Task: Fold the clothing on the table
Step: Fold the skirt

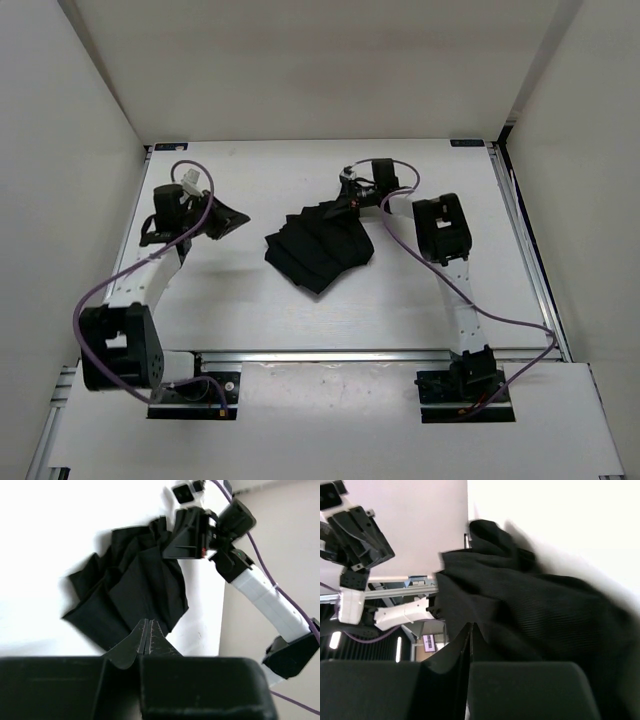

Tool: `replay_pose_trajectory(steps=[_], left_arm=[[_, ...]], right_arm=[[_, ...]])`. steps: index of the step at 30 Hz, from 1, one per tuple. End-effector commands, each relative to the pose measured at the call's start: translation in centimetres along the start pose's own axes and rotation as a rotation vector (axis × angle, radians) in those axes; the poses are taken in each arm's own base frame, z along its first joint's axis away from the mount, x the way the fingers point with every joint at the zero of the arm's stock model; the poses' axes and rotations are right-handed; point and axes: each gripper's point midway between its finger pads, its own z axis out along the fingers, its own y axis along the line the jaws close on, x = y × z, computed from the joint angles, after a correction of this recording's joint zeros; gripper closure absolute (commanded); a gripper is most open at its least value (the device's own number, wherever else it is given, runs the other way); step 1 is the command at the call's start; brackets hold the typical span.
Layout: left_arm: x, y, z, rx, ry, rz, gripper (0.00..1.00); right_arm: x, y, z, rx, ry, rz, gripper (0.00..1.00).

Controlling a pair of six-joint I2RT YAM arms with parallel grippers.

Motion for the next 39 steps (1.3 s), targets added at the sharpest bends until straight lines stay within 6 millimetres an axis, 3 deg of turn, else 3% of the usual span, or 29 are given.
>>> replay_pose_trajectory(steps=[1, 3, 5, 7, 9, 10, 11, 12, 13, 15, 16, 17, 19, 21, 23, 24, 28, 33, 39], left_arm=[[0.6, 0.4, -2.4, -0.031, -0.024, 0.044, 0.93], [1.5, 1.0, -3.3, -0.067, -0.03, 0.07, 0.91], [2.0, 1.4, -3.7, -0.101, -0.026, 0.111, 0.86], [2.5, 2.4, -4.4, -0.181, -0.015, 0.133, 0.78], [3.4, 2.6, -4.8, -0.232, 0.006, 0.171, 0.7], [3.1, 2.9, -5.3, -0.279, -0.01, 0.187, 0.38], [2.8, 2.9, -5.6, -0.299, -0.02, 0.183, 0.01], [2.6, 2.9, -6.0, -0.307, -0.027, 0.19, 0.01], [2.5, 2.6, -6.4, -0.318, -0.021, 0.203, 0.02], [2.1, 2.4, -7.2, -0.374, -0.03, 0.24, 0.02], [2.1, 1.9, -7.3, -0.376, -0.027, 0.256, 0.01], [2.5, 1.5, -7.3, -0.366, -0.007, 0.287, 0.01], [2.5, 0.9, -7.6, -0.348, -0.004, 0.318, 0.01], [2.9, 0.6, -7.9, -0.339, 0.019, 0.356, 0.01], [2.8, 0.5, -8.5, -0.36, 0.015, 0.384, 0.01], [3.1, 0.8, -8.6, -0.366, 0.021, 0.393, 0.01], [3.2, 0.6, -9.9, -0.346, -0.017, 0.402, 0.01], [3.6, 1.2, -10.9, -0.382, -0.023, 0.443, 0.01], [5.5, 2.1, -10.6, -0.372, 0.025, 0.438, 0.01]], right_arm=[[-2.3, 10.3, -2.5, -0.047, -0.048, -0.263, 1.0], [-2.9, 13.9, -5.1, -0.053, -0.094, -0.348, 1.0], [-2.2, 18.0, -7.2, -0.043, -0.134, -0.446, 1.0], [-2.0, 19.5, -10.6, 0.016, -0.216, -0.499, 0.99], [-0.7, 18.9, -12.7, 0.163, -0.295, -0.525, 1.0], [-0.1, 17.5, -14.0, 0.229, -0.306, -0.517, 1.0], [-0.3, 17.3, -15.6, 0.318, -0.357, -0.529, 0.99], [0.7, 16.3, -16.3, 0.382, -0.357, -0.52, 0.96], [1.3, 14.6, -17.4, 0.429, -0.367, -0.48, 0.8], [2.7, 14.3, -19.1, 0.48, -0.402, -0.471, 0.42], [3.4, 12.9, -19.5, 0.534, -0.418, -0.436, 0.1], [3.7, 13.8, -21.2, 0.584, -0.474, -0.471, 0.01], [5.3, 13.1, -22.4, 0.752, -0.52, -0.52, 0.01], [6.8, 12.1, -22.1, 0.879, -0.541, -0.49, 0.01], [8.8, 10.4, -21.6, 0.888, -0.55, -0.441, 0.01], [9.6, 11.5, -21.4, 0.867, -0.566, -0.47, 0.0], [13.0, 10.0, -20.4, 0.861, -0.493, -0.425, 0.01], [14.6, 8.9, -20.5, 0.895, -0.506, -0.43, 0.01], [16.7, 7.9, -18.9, 0.971, -0.424, -0.541, 0.01]])
